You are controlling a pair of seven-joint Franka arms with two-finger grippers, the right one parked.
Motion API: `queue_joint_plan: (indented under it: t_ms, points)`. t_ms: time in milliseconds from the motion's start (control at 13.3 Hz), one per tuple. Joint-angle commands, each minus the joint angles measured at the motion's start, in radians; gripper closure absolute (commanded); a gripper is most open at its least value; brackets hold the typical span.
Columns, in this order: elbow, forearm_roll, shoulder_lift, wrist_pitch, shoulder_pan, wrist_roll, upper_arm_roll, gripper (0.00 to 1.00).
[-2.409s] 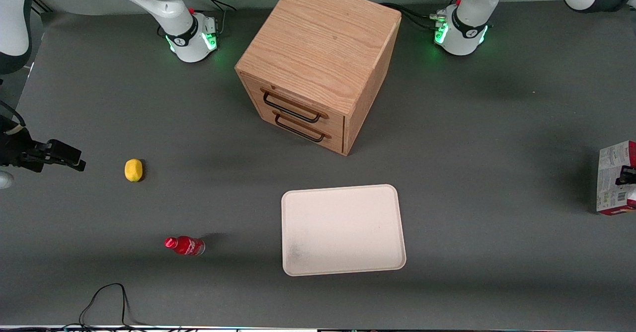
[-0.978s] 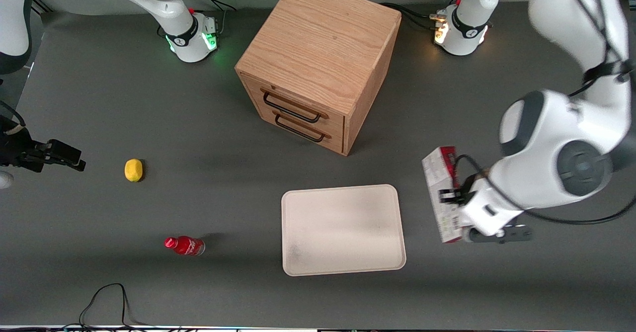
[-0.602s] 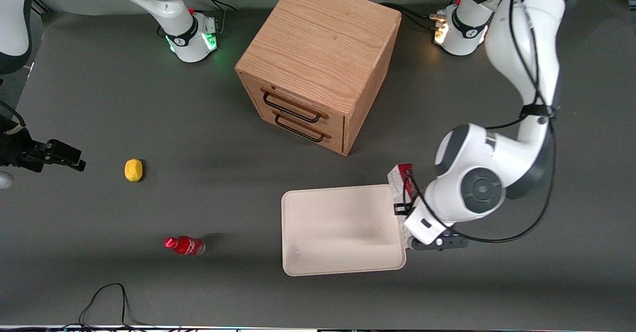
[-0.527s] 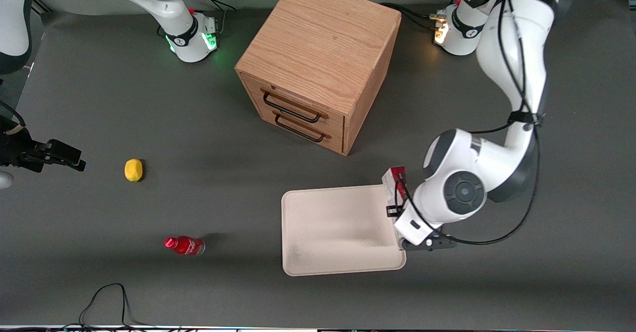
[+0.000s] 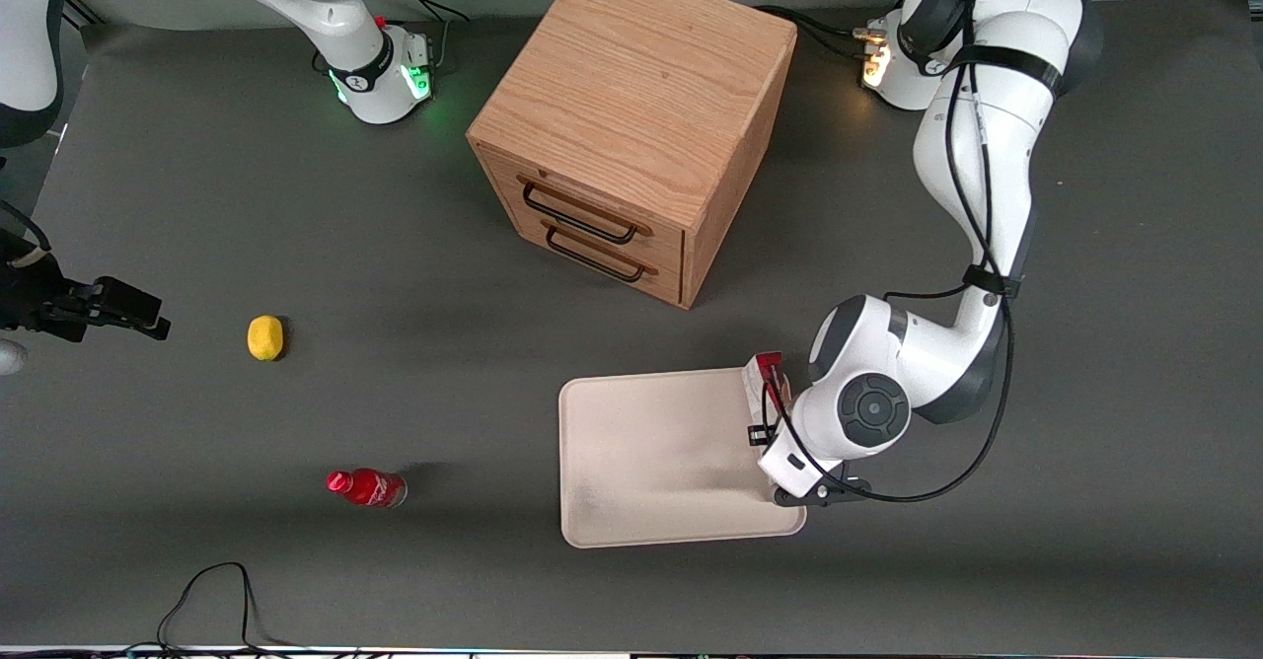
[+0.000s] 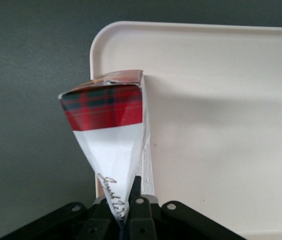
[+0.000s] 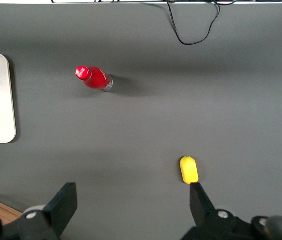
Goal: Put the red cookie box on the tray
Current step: 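Lower the cookie box onto the tray and open the left gripper, then raise the left gripper away from the box on the tray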
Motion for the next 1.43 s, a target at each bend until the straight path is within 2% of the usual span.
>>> queue_joint_plan:
  t_ms: [0,75,151,677,903,1129,1355]
  points:
    - [-0.006,0.031,-0.007,0.017,-0.022,-0.036,0.014,0.66]
    - [-0.037,0.077,-0.021,0.029,-0.037,-0.059,0.014,0.03]
    - [-0.051,0.103,-0.028,0.057,-0.039,-0.102,0.013,0.00]
    - [-0.049,0.090,-0.080,0.037,-0.033,-0.098,0.008,0.00]
    - [-0.101,0.007,-0.213,-0.045,0.021,-0.037,0.010,0.00]
    - [-0.233,-0.016,-0.404,-0.137,0.119,0.086,0.014,0.00]
    - [-0.267,-0.022,-0.530,-0.277,0.233,0.274,0.027,0.00]
